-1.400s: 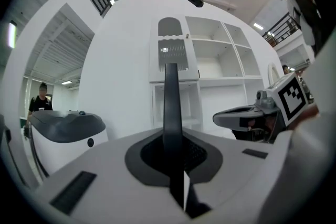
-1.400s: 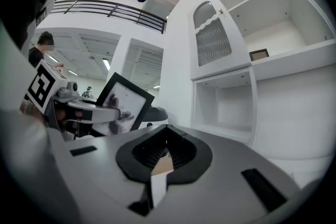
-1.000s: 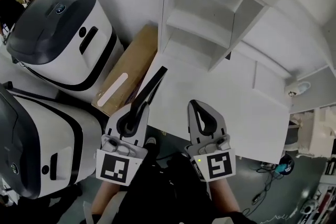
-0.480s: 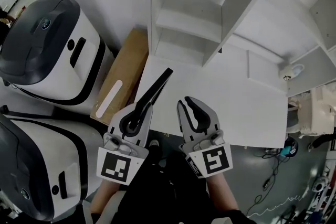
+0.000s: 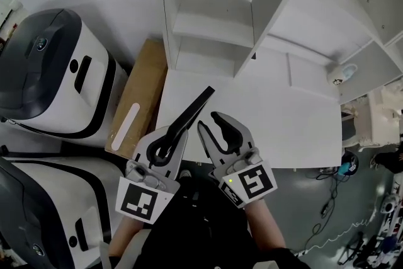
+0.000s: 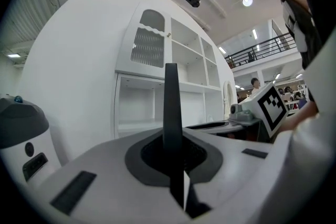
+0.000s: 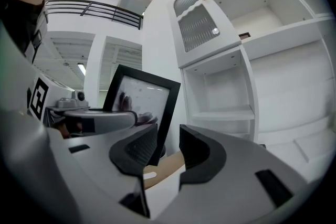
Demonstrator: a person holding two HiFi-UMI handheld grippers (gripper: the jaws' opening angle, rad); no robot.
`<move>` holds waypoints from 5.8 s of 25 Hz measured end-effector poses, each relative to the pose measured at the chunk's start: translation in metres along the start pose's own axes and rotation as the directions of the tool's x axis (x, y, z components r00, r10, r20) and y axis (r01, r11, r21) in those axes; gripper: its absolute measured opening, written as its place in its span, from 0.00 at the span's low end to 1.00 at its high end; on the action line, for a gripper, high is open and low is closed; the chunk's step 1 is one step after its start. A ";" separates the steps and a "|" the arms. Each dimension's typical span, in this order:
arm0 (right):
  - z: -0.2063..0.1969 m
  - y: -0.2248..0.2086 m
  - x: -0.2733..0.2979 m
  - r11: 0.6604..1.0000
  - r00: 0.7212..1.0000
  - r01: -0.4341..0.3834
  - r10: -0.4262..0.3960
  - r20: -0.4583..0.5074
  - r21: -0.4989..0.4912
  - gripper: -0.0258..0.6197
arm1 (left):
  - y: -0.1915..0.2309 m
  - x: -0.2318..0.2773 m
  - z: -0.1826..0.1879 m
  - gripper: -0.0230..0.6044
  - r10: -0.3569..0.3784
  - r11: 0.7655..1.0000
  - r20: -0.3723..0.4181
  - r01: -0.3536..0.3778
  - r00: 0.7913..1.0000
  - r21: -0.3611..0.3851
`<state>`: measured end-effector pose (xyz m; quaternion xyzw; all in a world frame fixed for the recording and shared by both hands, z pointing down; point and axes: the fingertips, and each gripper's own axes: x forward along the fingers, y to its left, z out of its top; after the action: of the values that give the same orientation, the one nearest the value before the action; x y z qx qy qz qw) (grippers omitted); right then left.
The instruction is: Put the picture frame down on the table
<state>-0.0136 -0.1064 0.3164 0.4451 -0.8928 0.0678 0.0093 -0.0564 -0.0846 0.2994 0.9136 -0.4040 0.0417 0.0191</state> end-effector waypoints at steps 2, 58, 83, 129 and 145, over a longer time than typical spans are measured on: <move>-0.002 -0.002 0.001 1.000 1.000 -0.012 0.012 0.000 0.020 0.22 | -0.002 0.003 0.000 0.06 -0.019 1.000 0.005 0.019 1.000 -0.003; -0.059 -0.007 0.023 0.983 0.967 0.171 -0.155 -0.203 0.063 0.14 | 0.034 0.003 -0.078 0.25 0.158 0.986 -0.228 -0.164 0.961 -0.006; -0.102 -0.024 0.020 0.958 0.925 0.258 -0.207 -0.318 0.128 0.14 | 0.040 -0.001 -0.112 0.19 0.126 0.992 -0.311 -0.123 0.942 0.031; -0.262 -0.028 0.046 0.952 0.769 0.261 -0.104 -0.630 0.162 0.10 | 0.078 0.016 -0.294 0.20 -0.243 0.926 -0.713 -0.062 0.657 -0.372; -0.291 -0.024 0.035 0.955 0.716 0.263 -0.098 -0.691 0.137 0.10 | 0.076 0.027 -0.324 0.22 -0.271 0.951 -0.827 0.006 0.493 -0.309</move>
<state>-0.0285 -0.1103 0.6103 0.4735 -0.7660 0.3244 0.2894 -0.1144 -0.1335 0.6244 0.7893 -0.2669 0.4341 0.3425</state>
